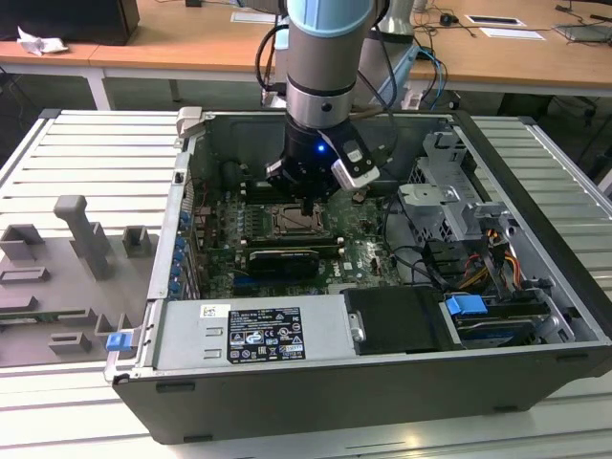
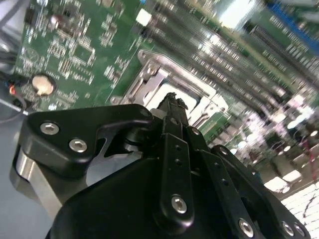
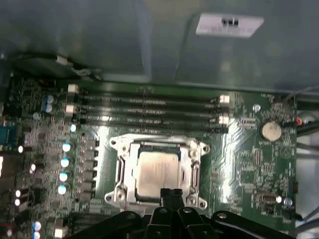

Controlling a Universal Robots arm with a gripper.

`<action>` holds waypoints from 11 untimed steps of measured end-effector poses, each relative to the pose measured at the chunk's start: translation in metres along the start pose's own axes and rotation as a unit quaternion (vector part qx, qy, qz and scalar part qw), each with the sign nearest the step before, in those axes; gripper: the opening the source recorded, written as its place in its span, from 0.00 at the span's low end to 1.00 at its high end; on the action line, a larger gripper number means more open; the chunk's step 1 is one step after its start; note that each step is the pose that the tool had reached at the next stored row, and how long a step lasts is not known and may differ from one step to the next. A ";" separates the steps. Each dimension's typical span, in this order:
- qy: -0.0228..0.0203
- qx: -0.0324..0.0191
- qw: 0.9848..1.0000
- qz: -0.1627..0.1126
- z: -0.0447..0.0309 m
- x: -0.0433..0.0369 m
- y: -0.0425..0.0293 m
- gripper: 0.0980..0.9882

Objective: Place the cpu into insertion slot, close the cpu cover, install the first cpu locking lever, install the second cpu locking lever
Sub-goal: 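Install the second cpu locking lever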

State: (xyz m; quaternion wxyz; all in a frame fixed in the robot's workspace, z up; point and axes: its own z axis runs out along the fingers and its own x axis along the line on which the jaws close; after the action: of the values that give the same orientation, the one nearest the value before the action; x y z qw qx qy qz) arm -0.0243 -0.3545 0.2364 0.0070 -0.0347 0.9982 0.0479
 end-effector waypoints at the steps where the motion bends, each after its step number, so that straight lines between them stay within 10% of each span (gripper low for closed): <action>1: 0.000 0.000 1.000 0.000 -0.0001 0.0002 -0.0029 0.01; 6: -0.001 -0.010 1.000 0.000 -0.0011 0.0036 -0.0186 0.01; 11: -0.001 -0.010 1.000 0.000 0.0004 0.0289 -0.0188 0.01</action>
State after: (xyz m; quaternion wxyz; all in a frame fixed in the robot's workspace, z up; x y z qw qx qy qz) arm -0.0518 -0.3751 0.2337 0.0075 -0.0348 0.9977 0.0581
